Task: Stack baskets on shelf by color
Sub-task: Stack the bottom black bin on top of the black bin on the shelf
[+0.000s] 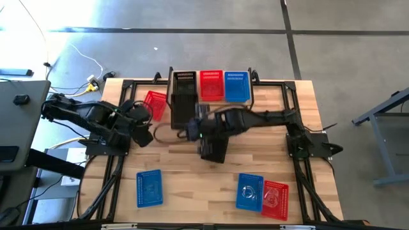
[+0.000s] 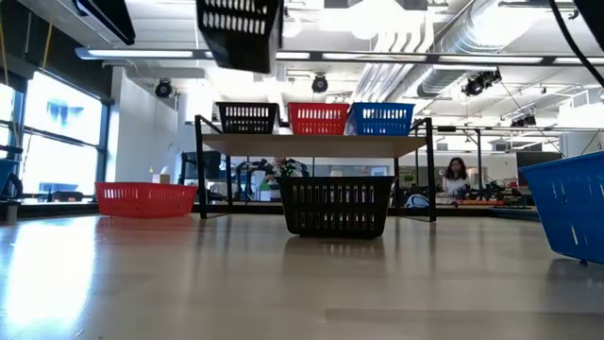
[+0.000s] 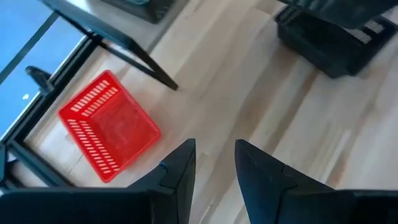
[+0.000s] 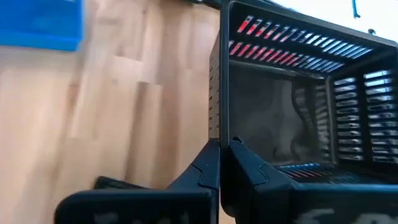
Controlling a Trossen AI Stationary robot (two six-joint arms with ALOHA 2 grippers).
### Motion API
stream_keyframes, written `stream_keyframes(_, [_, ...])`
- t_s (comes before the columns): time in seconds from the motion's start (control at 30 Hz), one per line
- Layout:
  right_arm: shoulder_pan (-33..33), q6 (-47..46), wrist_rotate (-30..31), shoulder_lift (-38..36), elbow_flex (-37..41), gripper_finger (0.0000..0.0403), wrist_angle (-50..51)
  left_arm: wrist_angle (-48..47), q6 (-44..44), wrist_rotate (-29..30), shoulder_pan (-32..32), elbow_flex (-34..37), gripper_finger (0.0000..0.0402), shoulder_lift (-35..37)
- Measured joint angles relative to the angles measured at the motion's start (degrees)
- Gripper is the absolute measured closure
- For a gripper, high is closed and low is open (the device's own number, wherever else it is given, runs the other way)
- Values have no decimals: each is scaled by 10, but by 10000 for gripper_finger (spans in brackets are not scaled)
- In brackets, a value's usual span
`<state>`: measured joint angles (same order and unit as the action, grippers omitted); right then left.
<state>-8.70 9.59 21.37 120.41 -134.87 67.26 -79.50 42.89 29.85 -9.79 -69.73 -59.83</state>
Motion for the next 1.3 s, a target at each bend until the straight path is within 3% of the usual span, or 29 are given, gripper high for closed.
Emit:
stream_keyframes(0.27, [82,72,-8,0,-1,403,-18,2,-50,-1,64,0,300,2])
stream_keyframes(0.67, [170,141,-73,0,-1,403,-82,34,-132,-22,122,0,300,2])
stream_keyframes(0.97, [184,189,-71,1,45,403,-84,34,-117,-22,154,0,300,2])
stream_keyframes(1.3, [185,194,-82,5,45,403,-101,35,-116,-22,181,0,300,2])
